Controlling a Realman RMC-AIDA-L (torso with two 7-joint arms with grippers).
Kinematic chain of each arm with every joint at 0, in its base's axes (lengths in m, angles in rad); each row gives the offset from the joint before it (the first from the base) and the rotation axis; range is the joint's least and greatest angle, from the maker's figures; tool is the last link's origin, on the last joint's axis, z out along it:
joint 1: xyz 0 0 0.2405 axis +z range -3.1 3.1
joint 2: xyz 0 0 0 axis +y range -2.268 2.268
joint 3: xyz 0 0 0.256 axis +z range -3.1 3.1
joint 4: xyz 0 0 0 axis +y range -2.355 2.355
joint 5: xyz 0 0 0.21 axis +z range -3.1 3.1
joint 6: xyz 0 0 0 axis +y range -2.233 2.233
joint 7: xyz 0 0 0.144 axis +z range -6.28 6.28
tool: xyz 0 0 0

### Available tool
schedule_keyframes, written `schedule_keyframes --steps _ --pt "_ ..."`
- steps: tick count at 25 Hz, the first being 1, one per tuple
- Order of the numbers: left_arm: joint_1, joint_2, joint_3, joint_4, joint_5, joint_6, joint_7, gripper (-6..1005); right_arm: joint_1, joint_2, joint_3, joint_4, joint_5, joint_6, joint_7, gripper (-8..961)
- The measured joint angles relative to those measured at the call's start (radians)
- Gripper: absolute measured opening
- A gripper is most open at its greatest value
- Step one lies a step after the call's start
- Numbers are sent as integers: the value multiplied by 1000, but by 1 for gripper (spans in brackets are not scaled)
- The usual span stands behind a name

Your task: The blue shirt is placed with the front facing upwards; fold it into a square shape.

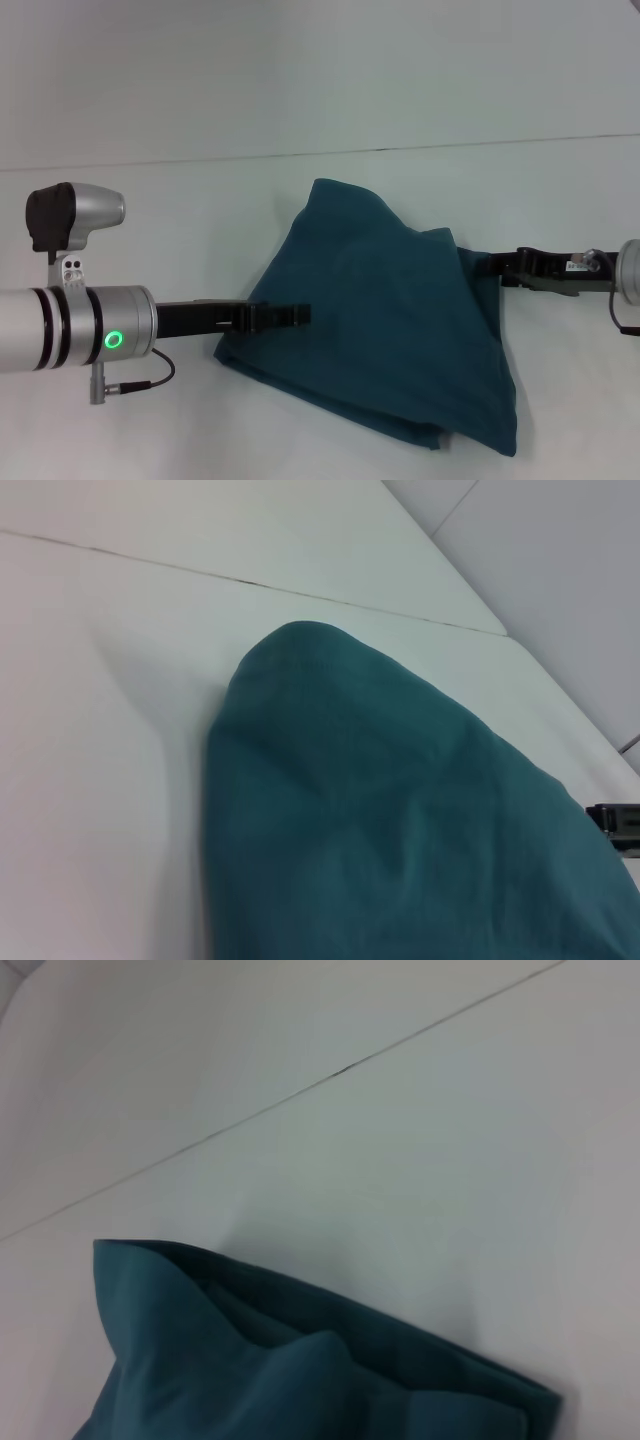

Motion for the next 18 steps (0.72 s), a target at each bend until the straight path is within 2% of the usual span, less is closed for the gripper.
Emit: schedule_keyframes --steps 11,18 --pt "0 0 -2 0 0 0 0 813 24 7 0 32 1 22 -2 530" --pt "0 2 -2 0 0 0 0 813 17 7 4 16 3 -5 -5 297"
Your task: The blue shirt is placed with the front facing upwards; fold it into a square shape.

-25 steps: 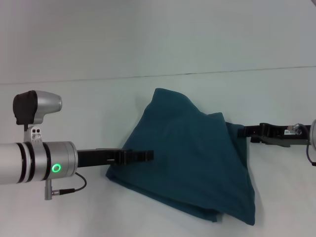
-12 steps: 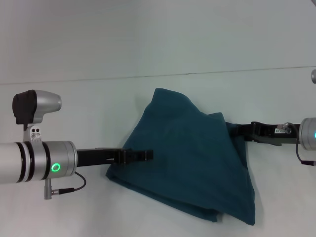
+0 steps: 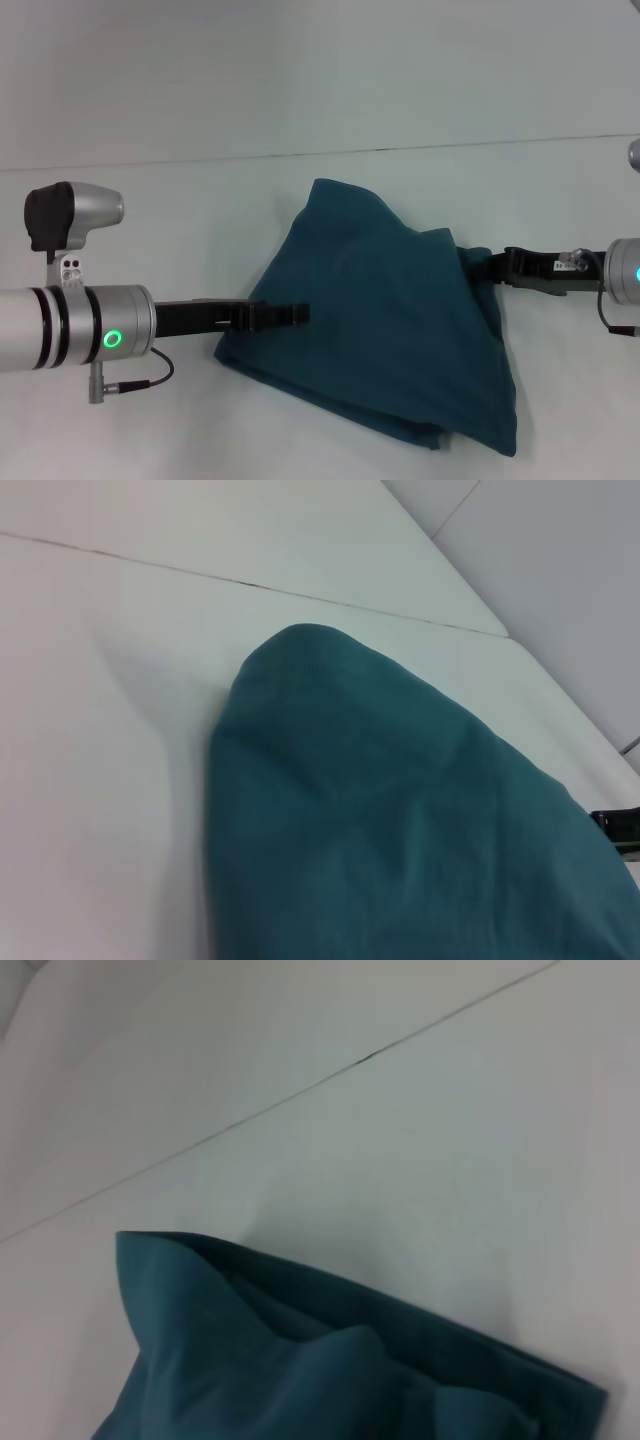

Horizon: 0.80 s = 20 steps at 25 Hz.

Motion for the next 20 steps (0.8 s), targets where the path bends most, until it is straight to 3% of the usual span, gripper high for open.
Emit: schedule_keyframes --steps 7,14,20 --pt "0 0 0 0 0 -8 -1 814 -14 0 4 -23 4 -11 -14 131" --pt "0 0 0 0 0 -14 -3 814 -54 21 42 -98 29 -22 -43 20" --pt "-3 0 -2 0 -1 -14 -4 813 -99 20 65 -122 49 -55 -44 22"
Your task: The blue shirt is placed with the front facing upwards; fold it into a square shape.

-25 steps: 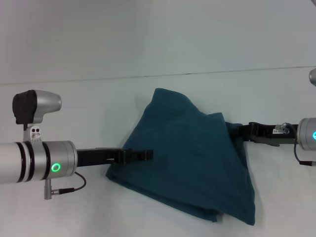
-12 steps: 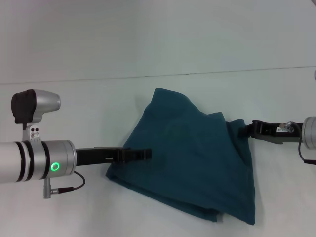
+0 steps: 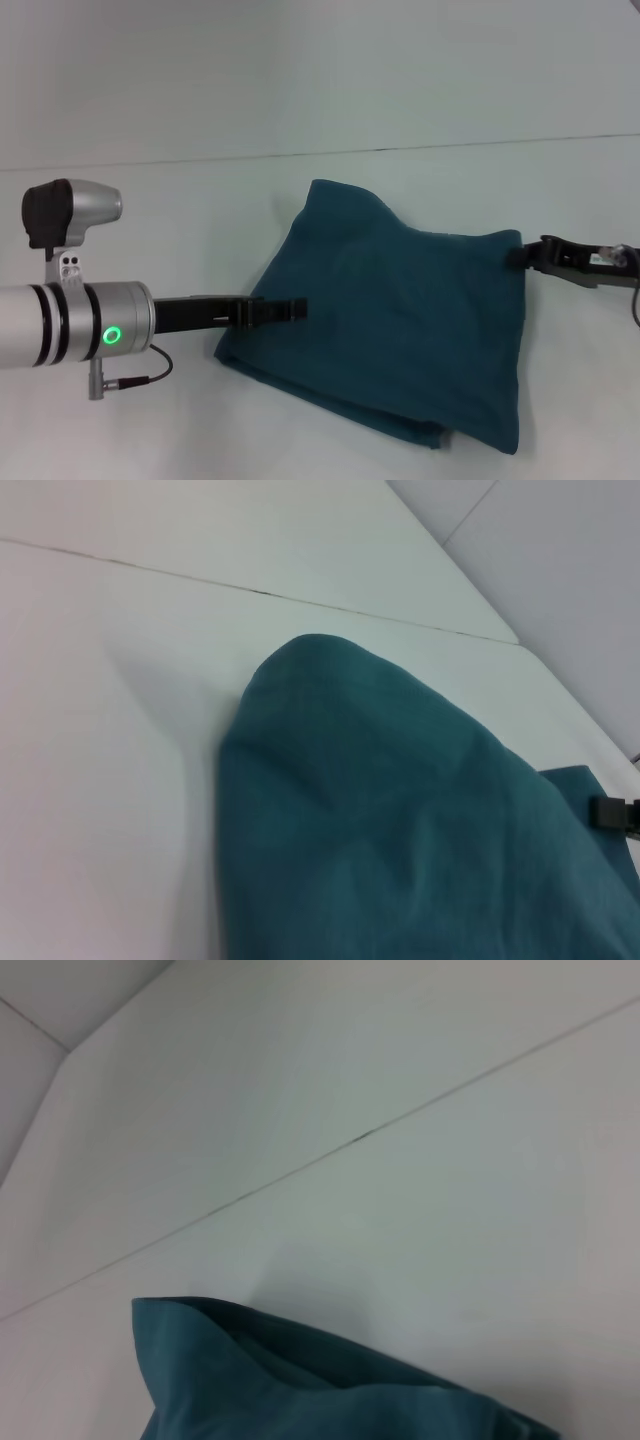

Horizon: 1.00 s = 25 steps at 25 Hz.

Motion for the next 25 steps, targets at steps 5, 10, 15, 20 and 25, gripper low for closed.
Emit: schedule_keyframes --steps 5,10,15,20,25 --pt "-4 0 -4 0 0 0 0 813 -35 4 26 -25 2 -32 -6 24" --pt "-5 0 -8 0 -1 -2 -1 813 -69 12 48 -47 2 -48 -10 26" --pt "-5 0 -8 0 0 -3 -1 814 -77 12 57 -46 1 -47 -10 28" --pt "-5 0 -8 0 0 -4 -1 814 -77 12 58 -47 0 -42 -19 30" --pt "-3 0 -9 0 0 -6 -1 814 -79 6 98 -49 2 -60 -51 54"
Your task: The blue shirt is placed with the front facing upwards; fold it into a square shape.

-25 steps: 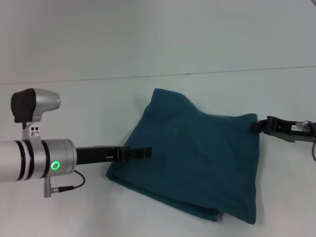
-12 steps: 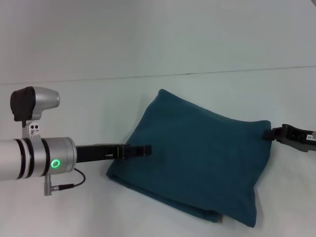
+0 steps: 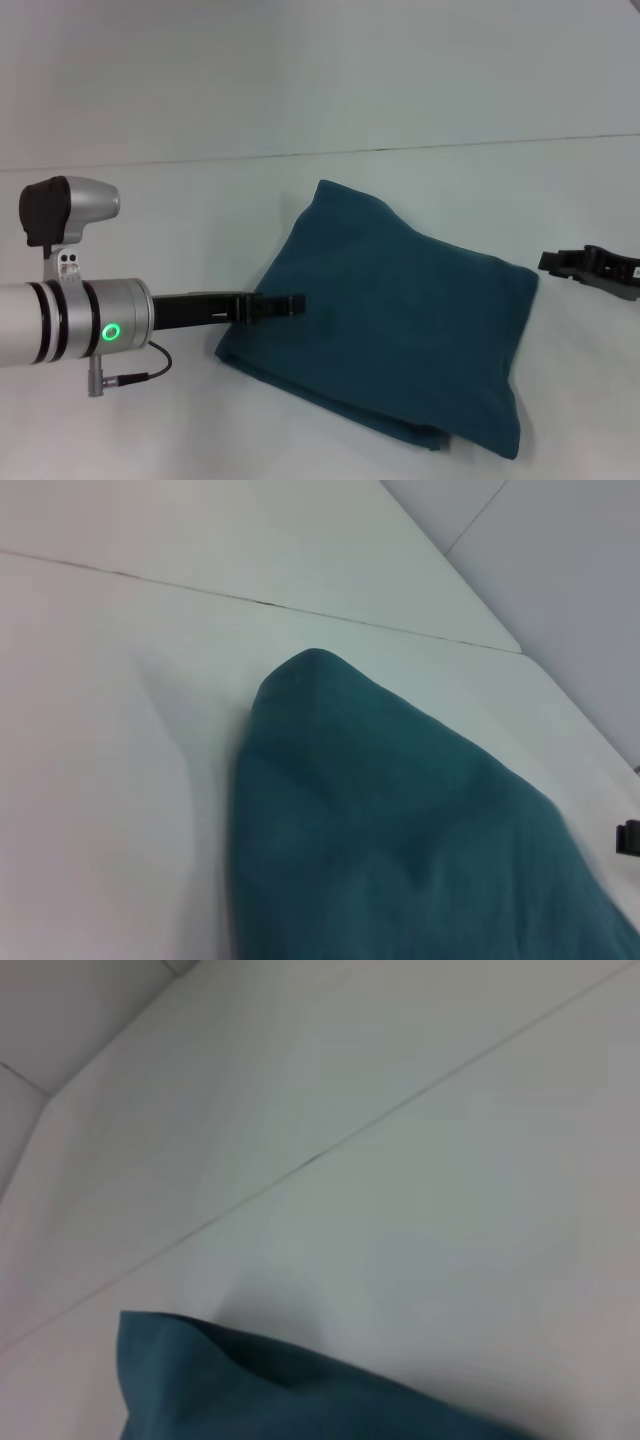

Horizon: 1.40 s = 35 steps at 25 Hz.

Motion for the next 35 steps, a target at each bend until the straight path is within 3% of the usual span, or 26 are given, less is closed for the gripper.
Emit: schedule_keyframes --steps 5,9,16,22,29,35 --pt "5 -4 -2 37 -1 22 -7 813 -1 -5 91 -3 16 -86 -93 170" --pt "18 -7 -3 100 -22 63 -23 813 -3 -14 131 -18 84 -165 -154 368" --pt "34 15 -2 127 -9 84 -66 814 -6 -24 159 -31 172 -267 -257 573" --pt "43 18 -3 136 64 99 -119 813 5 -43 154 -31 171 -321 -269 720" --pt "44 19 2 138 86 100 -136 816 13 -49 151 -31 171 -345 -280 910" --pt "39 14 14 133 103 91 -144 821 11 -49 155 -31 173 -352 -277 905"
